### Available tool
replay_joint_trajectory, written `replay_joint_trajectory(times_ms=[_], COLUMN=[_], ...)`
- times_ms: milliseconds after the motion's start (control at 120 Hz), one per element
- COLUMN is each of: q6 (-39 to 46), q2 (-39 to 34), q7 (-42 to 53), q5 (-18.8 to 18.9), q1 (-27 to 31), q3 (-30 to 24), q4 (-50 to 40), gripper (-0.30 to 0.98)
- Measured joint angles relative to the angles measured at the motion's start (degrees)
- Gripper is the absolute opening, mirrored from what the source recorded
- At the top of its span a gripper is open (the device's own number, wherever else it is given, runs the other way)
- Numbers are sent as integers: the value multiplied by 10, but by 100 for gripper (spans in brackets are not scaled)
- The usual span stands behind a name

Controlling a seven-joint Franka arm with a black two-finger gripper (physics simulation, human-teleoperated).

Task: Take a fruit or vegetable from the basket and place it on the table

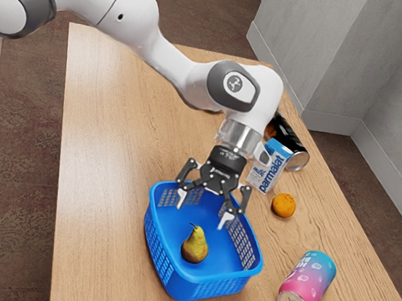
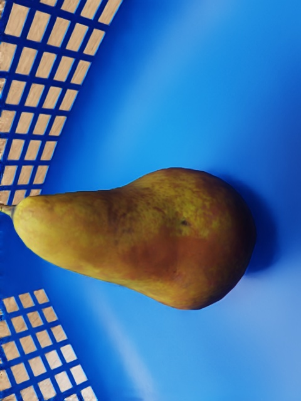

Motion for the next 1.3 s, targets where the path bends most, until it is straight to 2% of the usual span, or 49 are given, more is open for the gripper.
replay_joint_trajectory(times_ms=[200, 592, 900, 1300], q6=[18, 53, 87, 134], q2=[20, 26, 29, 37], q7=[5, 17, 27, 48], q5=[-19, -40, -41, -23], q1=[-22, -19, -22, -18], q3=[-2, -1, -1, -1], q4=[-13, -51, -67, -83], gripper=[69, 69, 69, 69])
